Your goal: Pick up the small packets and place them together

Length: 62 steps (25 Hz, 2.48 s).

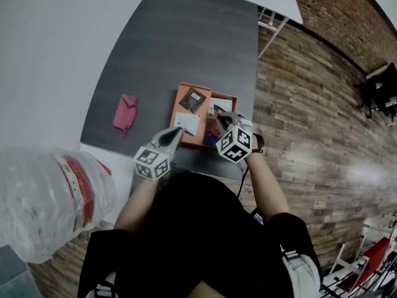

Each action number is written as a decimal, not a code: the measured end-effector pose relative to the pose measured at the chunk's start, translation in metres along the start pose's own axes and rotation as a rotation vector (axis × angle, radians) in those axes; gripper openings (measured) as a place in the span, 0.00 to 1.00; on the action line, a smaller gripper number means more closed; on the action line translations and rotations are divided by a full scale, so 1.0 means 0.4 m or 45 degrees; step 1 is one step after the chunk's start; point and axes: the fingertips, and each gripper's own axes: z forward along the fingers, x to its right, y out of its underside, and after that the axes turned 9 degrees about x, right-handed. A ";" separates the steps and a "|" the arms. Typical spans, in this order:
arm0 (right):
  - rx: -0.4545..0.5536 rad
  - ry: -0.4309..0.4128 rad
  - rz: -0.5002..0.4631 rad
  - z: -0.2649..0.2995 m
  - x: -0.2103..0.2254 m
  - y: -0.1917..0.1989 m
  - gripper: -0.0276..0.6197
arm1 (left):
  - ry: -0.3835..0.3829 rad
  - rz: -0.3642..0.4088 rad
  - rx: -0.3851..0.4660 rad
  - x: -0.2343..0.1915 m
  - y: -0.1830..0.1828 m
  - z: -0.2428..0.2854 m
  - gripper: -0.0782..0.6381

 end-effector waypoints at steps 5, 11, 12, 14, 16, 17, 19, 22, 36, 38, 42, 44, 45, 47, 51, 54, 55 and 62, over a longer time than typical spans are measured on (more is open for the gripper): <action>0.068 0.043 -0.100 0.008 0.026 -0.057 0.05 | -0.021 0.010 0.025 -0.004 -0.023 0.000 0.11; 0.101 0.004 -0.216 0.060 0.017 -0.117 0.05 | -0.073 0.048 0.064 -0.030 -0.054 -0.018 0.11; 0.103 -0.006 -0.235 0.069 0.014 -0.126 0.05 | -0.090 0.049 0.072 -0.037 -0.058 -0.025 0.11; 0.106 -0.023 -0.268 0.089 0.009 -0.145 0.05 | -0.125 0.046 0.085 -0.051 -0.062 -0.041 0.11; 0.113 -0.033 -0.294 0.106 0.008 -0.161 0.05 | -0.153 0.043 0.094 -0.064 -0.065 -0.053 0.11; 0.114 -0.036 -0.307 0.115 0.008 -0.167 0.05 | -0.165 0.041 0.098 -0.069 -0.066 -0.057 0.11; 0.110 -0.044 -0.333 0.133 0.010 -0.176 0.05 | -0.188 0.037 0.109 -0.078 -0.069 -0.066 0.11; 0.105 -0.072 -0.365 0.163 0.006 -0.189 0.05 | -0.226 0.028 0.125 -0.092 -0.076 -0.080 0.11; 0.115 -0.129 -0.450 0.232 -0.014 -0.216 0.05 | -0.321 0.000 0.130 -0.127 -0.070 -0.117 0.11; 0.113 -0.133 -0.444 0.235 -0.015 -0.213 0.05 | -0.319 -0.002 0.127 -0.128 -0.066 -0.117 0.11; 0.103 -0.164 -0.399 0.242 -0.028 -0.198 0.12 | -0.318 -0.004 0.119 -0.126 -0.061 -0.117 0.11; 0.099 -0.196 -0.376 0.243 -0.040 -0.193 0.24 | -0.316 -0.005 0.119 -0.125 -0.059 -0.118 0.11; 0.100 -0.205 -0.371 0.241 -0.045 -0.192 0.24 | -0.315 -0.006 0.119 -0.125 -0.058 -0.120 0.11; 0.106 -0.208 -0.364 0.236 -0.050 -0.193 0.25 | -0.314 -0.006 0.119 -0.124 -0.056 -0.122 0.11; 0.140 -0.199 -0.316 0.225 -0.048 -0.208 0.27 | -0.308 -0.004 0.123 -0.122 -0.058 -0.126 0.11; 0.161 -0.196 -0.287 0.213 -0.047 -0.220 0.29 | -0.295 0.001 0.129 -0.116 -0.063 -0.124 0.11; 0.159 -0.192 -0.291 0.210 -0.046 -0.221 0.29 | -0.291 0.005 0.131 -0.113 -0.065 -0.123 0.11; 0.143 -0.144 -0.281 0.180 -0.038 -0.223 0.29 | -0.235 0.025 0.148 -0.095 -0.084 -0.116 0.11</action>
